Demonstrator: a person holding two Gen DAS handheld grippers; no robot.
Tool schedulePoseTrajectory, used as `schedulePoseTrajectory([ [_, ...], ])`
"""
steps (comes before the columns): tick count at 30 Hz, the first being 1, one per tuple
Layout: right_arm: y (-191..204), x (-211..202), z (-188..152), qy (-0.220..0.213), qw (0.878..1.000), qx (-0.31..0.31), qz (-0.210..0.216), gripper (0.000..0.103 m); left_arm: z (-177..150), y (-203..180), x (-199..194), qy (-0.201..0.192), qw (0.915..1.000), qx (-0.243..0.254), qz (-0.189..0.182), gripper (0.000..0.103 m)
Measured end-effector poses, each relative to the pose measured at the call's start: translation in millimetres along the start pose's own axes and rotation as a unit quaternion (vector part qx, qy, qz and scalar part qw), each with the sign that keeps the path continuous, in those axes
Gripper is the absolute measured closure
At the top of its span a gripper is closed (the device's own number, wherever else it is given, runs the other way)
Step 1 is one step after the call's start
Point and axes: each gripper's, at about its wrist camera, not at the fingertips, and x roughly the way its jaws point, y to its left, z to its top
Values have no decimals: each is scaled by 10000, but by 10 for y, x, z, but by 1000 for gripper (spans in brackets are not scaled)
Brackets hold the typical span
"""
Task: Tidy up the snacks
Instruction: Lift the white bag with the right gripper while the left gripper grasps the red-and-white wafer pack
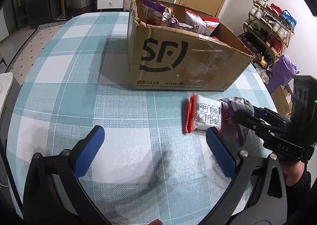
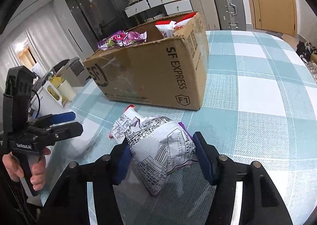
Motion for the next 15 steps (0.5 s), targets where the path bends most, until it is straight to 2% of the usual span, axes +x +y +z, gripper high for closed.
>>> schedulePoseTrajectory([
  [10, 2, -260, -30, -284, 9995, 98, 74, 43, 48, -188, 35, 36, 9998, 191, -87, 1],
  [15, -45, -379, -59, -396, 9988, 279, -27, 43, 66, -320, 104, 85, 9993, 335, -141, 1],
])
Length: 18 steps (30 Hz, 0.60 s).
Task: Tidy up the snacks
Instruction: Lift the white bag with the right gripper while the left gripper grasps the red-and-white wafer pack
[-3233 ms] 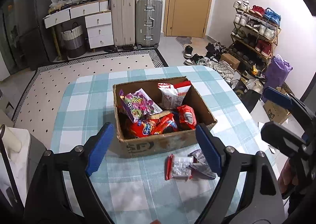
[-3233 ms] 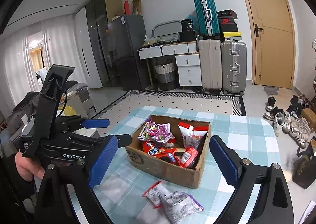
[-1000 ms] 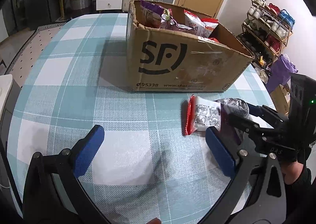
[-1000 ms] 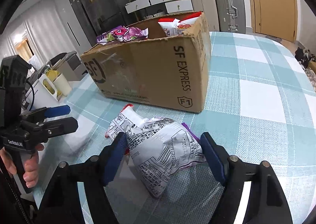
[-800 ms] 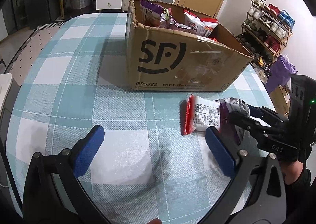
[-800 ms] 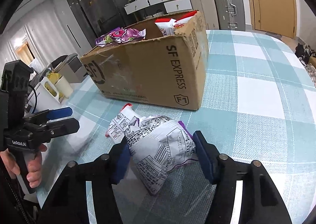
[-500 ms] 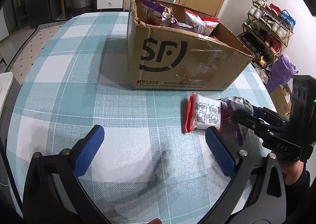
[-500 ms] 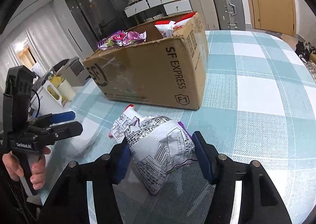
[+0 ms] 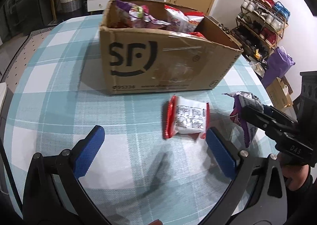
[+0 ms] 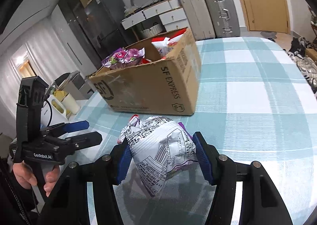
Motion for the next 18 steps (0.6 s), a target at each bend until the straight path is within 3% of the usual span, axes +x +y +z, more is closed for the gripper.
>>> schedulePoseTrajectory([
  [18, -146, -249, -175, -67, 9995, 305, -46, 43, 114, -326, 441, 281, 9993, 229, -38, 2],
])
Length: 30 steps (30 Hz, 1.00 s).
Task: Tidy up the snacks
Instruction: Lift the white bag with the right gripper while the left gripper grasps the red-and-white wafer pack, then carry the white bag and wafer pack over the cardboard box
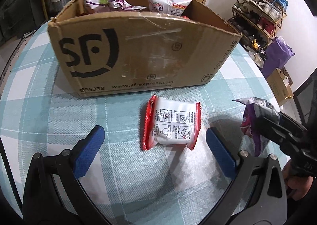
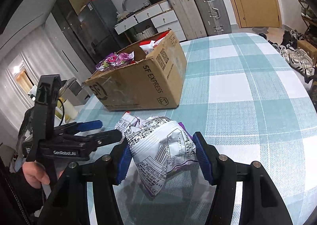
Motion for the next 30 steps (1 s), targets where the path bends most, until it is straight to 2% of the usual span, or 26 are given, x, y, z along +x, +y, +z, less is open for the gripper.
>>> schedulePoseTrajectory([
  [3, 12, -8, -25, -1, 10000, -6, 3, 43, 37, -56, 53, 9, 10000, 71, -10, 5],
  [9, 37, -32, -48, -25, 10000, -36, -2, 43, 89, -162, 139, -8, 9998, 188, 40, 6],
  [12, 48, -41, -46, -31, 10000, -48, 3, 43, 108, -196, 204, 59, 9997, 211, 48, 11],
  [15, 54, -38, -57, 1, 10000, -58, -3, 43, 102, -224, 261, 140, 9995, 272, -25, 25],
  [17, 65, -44, -70, 21, 10000, -66, 2, 43, 99, -260, 246, 27, 9993, 337, -146, 48],
  [19, 75, -55, -74, 7, 10000, -65, -2, 43, 98, -281, 205, -112, 9989, 409, -188, 59],
  [22, 87, -58, -73, -2, 10000, -50, -1, 43, 109, -265, 194, -69, 9989, 357, -306, 60],
  [30, 144, -91, -78, -38, 10000, -81, 20, 43, 121, -277, 95, -152, 9988, 369, -297, 60],
])
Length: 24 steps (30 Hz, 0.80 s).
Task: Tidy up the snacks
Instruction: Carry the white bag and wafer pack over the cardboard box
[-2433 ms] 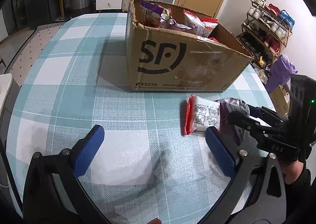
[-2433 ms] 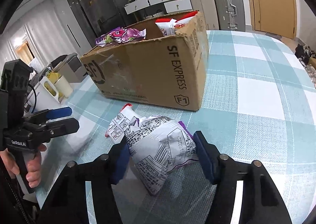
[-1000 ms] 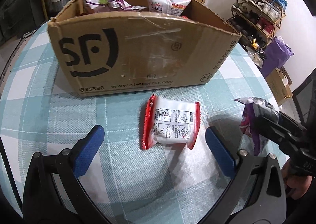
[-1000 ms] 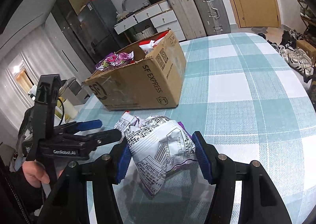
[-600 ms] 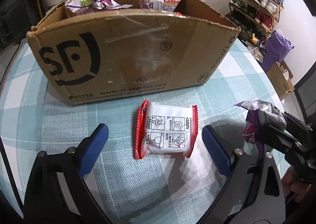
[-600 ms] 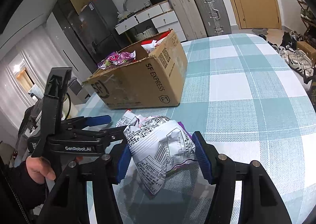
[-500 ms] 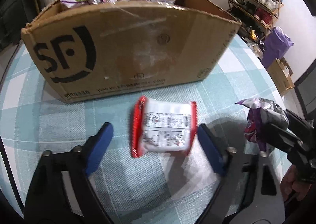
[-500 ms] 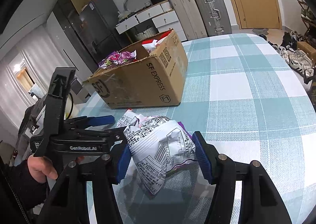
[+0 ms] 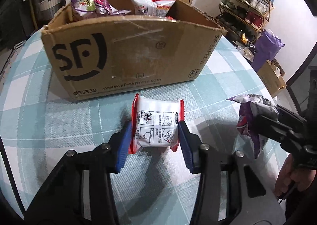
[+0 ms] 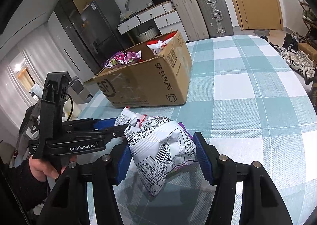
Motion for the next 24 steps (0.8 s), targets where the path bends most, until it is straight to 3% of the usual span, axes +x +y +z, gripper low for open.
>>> schedulePoseTrajectory([
  [15, 323, -167, 171, -227, 9992, -316, 87, 43, -133, 175, -706, -476, 9986, -102, -188, 60],
  [24, 606, -180, 416, -293, 9961, -827, 86, 42, 116, 308, -1239, -847, 9963, -64, -126, 60],
])
